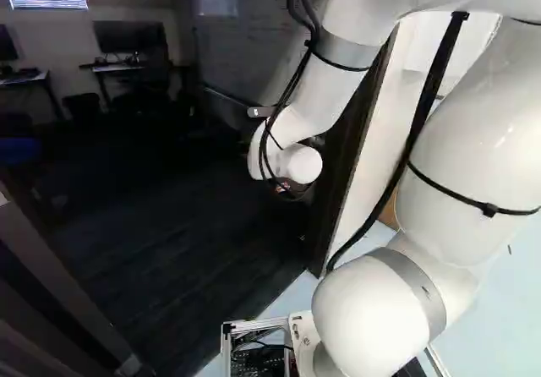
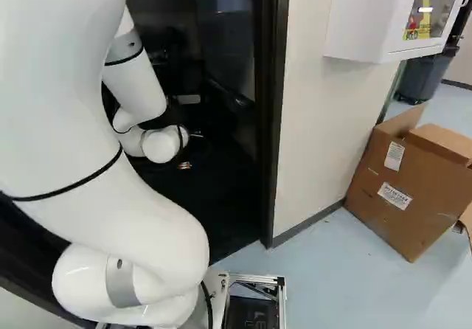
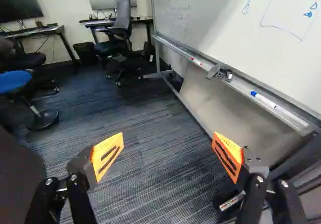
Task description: Open the door and move inside
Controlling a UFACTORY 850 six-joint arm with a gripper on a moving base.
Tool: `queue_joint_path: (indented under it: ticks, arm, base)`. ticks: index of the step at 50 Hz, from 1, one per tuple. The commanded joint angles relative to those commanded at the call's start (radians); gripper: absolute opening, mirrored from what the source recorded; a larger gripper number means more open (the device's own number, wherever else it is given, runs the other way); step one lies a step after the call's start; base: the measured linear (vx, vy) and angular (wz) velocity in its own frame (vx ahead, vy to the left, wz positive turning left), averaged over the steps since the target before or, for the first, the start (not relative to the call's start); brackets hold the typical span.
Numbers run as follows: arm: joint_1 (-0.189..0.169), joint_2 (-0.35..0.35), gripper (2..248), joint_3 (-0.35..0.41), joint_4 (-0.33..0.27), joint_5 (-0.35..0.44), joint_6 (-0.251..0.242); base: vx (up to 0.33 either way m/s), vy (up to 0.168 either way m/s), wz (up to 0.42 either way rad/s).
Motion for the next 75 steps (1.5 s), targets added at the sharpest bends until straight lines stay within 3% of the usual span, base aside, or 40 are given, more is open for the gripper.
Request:
queue_joint_path:
  ticks: [75]
  arm:
    - [0.0, 0.0, 247, 0.0, 0.0, 0.0, 0.0]
  base:
    - [0.066, 0.018, 0.173]
